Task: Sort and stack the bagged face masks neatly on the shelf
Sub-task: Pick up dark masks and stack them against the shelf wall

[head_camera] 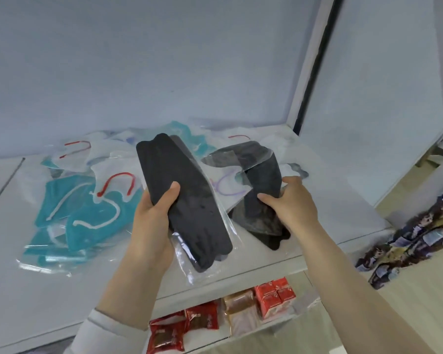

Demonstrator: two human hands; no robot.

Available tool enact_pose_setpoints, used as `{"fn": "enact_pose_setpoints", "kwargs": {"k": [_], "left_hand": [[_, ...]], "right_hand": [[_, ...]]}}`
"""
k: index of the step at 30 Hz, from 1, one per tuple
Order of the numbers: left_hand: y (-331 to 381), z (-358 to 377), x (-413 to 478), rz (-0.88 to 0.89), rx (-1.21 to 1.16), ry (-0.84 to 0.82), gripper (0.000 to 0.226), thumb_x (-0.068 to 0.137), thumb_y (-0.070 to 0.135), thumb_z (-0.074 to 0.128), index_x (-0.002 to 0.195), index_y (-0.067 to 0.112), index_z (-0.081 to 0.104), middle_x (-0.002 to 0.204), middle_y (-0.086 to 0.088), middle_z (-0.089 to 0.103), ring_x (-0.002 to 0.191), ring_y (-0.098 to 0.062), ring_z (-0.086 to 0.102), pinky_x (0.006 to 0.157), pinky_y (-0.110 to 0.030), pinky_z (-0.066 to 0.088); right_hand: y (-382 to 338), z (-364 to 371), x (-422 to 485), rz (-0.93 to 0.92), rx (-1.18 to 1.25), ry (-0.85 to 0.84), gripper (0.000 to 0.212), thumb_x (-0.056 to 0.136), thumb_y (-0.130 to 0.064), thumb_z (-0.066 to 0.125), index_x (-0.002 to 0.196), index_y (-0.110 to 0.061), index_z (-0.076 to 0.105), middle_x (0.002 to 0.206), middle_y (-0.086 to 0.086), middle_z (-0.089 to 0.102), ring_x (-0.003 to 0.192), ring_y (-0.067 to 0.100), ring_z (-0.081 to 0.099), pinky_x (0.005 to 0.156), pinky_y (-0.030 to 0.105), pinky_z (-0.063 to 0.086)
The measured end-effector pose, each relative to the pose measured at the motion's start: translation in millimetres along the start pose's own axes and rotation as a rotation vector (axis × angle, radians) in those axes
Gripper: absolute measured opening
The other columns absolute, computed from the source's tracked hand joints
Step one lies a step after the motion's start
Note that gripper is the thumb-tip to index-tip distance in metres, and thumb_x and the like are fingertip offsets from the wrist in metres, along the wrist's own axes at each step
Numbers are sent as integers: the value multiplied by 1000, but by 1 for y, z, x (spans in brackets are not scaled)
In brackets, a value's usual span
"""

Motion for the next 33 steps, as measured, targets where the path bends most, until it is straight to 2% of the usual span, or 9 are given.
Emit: {"fn": "enact_pose_setpoints", "kwargs": {"k": [4, 6, 12, 17, 22, 25, 27, 31, 33], "left_hand": [[-11, 7, -6, 9, -7, 32, 20, 91, 22, 59, 110, 22, 60, 99, 5, 73, 86, -13, 71, 66, -24, 56], [-16, 14, -9, 14, -6, 37, 19, 91, 20, 58, 110, 21, 61, 97, 5, 74, 85, -12, 72, 65, -24, 56], [-28, 39, -12, 3, 39, 25, 28, 92, 18, 57, 121, 18, 58, 111, -1, 70, 95, -17, 69, 81, -31, 55], [-38, 57, -9, -14, 42, -45, 18, 93, 16, 56, 110, 20, 60, 99, 2, 72, 80, -10, 71, 64, -23, 55], [-40, 78, -13, -43, 35, -115, 22, 93, 17, 57, 114, 17, 61, 96, 2, 74, 80, -11, 71, 67, -24, 58], [-40, 84, -22, -87, -30, -163, 36, 91, 33, 57, 121, 14, 60, 108, -4, 72, 96, -18, 69, 84, -32, 56], [-39, 81, -26, -85, -16, -177, 49, 83, 41, 59, 123, 13, 58, 111, -5, 71, 101, -21, 68, 88, -36, 54], [-26, 50, -18, -14, 74, -31, 25, 90, 23, 61, 113, 13, 60, 105, -5, 71, 94, -19, 69, 82, -32, 56], [-17, 29, -11, -22, 43, 48, 28, 90, 24, 61, 116, 14, 58, 106, -4, 71, 94, -19, 69, 82, -33, 56]], "right_hand": [[21, -34, 6, 16, 241, -111, 43, 82, -33, 69, 117, -15, 51, 94, 5, 63, 91, 22, 60, 70, 27, 46], [31, -47, 7, 45, 335, -121, 44, 86, -30, 64, 125, -13, 52, 107, 8, 63, 98, 23, 60, 81, 34, 51], [46, -77, 2, 55, 339, 110, 35, 92, -23, 55, 125, -11, 49, 112, 1, 55, 93, 13, 51, 78, 25, 44], [54, -102, -19, -29, 448, 334, 28, 92, -19, 56, 119, -13, 50, 92, -15, 52, 71, -3, 52, 61, 9, 39], [33, -88, -38, -75, 922, -42, 19, 88, -8, 59, 95, -25, 59, 90, -13, 68, 85, 1, 65, 67, 13, 49], [13, -56, -51, -157, 699, -282, 19, 88, -13, 59, 101, -28, 57, 106, -9, 64, 100, 6, 61, 75, 15, 47], [2, -36, -59, -202, 547, -281, 28, 89, -19, 60, 114, -27, 54, 115, -11, 60, 104, 5, 56, 81, 15, 47], [-10, -19, -59, -266, 418, -250, 36, 87, -28, 63, 122, -25, 54, 107, -16, 60, 94, -5, 55, 73, 2, 44], [1, -19, -48, -236, 188, -156, 47, 83, -39, 64, 125, -21, 54, 116, -8, 58, 103, 5, 53, 81, 10, 43]]}}
Point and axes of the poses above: each hand's wrist, its own x-axis towards the middle knuckle, its own z-axis out of the palm, y = z × x, the point moved 3 cm from there along x, towards the middle knuckle
